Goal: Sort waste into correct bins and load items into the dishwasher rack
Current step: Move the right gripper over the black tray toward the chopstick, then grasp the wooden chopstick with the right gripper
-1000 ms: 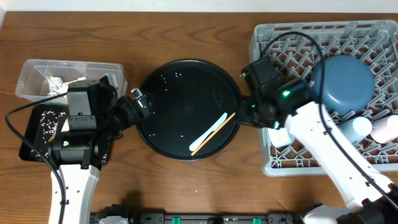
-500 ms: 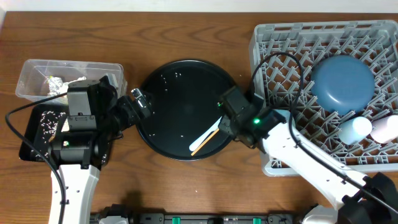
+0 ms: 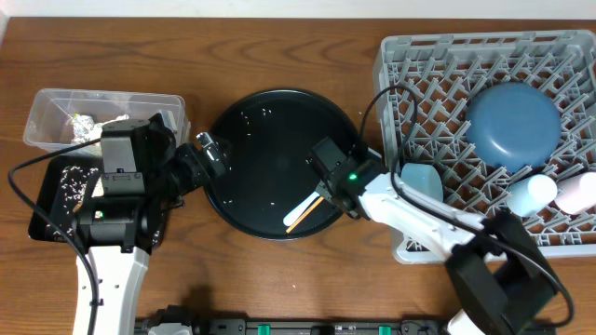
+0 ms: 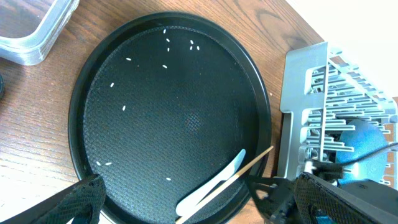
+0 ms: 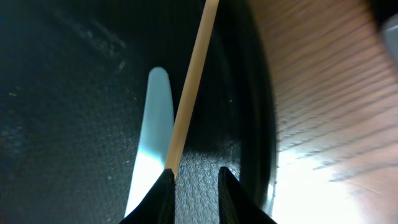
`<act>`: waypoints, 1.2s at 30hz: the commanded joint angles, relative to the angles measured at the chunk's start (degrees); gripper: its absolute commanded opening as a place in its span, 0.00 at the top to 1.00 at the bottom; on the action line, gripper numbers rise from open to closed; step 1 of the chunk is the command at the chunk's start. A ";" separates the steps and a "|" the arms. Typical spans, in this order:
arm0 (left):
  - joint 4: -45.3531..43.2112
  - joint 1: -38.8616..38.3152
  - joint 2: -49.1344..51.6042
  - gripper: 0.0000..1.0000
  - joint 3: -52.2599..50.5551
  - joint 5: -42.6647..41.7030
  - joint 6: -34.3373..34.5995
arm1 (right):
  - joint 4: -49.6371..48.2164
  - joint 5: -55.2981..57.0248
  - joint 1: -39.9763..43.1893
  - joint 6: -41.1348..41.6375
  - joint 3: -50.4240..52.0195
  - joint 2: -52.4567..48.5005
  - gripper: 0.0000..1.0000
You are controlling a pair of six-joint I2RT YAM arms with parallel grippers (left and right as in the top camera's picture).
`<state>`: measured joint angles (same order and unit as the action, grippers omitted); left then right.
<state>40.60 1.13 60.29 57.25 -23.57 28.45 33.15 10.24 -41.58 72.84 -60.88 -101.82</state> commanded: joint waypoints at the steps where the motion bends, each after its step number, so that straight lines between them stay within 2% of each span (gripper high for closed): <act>1: 0.13 0.31 0.07 0.02 0.83 0.52 -0.79 | -1.11 -1.51 -0.87 1.29 0.26 -1.88 0.81; 17: 0.13 0.31 0.04 0.02 0.83 0.52 -0.79 | -3.80 -2.47 -0.83 0.98 0.13 -4.76 0.83; 30: 0.13 0.31 0.04 0.02 0.83 0.52 -0.79 | -3.21 -2.84 0.31 -2.86 -0.26 2.51 0.83; 36: 0.13 0.31 0.04 0.02 0.83 0.52 -0.79 | -3.19 -2.75 0.31 -2.84 -0.24 2.91 0.82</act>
<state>40.60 1.13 60.29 57.25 -23.57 28.45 29.89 7.07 -41.54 70.91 -60.90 -99.55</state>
